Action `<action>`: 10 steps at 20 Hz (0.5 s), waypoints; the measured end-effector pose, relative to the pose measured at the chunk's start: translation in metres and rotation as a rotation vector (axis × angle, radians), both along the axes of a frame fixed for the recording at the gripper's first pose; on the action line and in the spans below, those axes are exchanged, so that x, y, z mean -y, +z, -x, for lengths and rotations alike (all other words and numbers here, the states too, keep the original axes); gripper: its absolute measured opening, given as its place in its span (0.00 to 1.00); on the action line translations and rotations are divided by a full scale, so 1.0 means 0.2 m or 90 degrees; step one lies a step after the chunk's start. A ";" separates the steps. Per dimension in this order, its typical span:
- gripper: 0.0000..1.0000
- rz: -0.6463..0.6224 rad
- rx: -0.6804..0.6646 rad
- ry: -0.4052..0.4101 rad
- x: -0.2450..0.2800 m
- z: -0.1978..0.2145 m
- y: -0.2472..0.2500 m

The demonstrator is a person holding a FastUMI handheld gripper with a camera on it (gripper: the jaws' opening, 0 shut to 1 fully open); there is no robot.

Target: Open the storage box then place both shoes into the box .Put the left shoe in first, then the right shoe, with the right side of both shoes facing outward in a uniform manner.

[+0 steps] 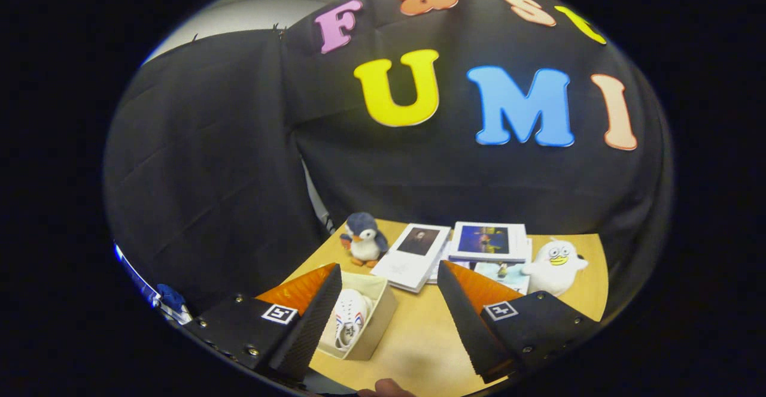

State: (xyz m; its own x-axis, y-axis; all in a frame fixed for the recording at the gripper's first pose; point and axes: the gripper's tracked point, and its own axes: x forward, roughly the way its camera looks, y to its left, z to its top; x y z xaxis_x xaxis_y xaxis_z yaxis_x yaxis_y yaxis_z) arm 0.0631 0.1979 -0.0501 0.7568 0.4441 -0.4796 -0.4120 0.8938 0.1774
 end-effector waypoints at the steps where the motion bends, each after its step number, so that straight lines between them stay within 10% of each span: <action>1: 0.97 0.001 0.024 -0.023 0.08 0.00 0.05; 10: 0.97 -0.002 0.254 -0.204 0.61 0.05 0.46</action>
State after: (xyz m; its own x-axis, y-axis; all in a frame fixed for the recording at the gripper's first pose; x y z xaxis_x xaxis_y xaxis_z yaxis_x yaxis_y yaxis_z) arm 0.0526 0.0764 0.0413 0.9789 0.1614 -0.1251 -0.1542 0.9859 0.0650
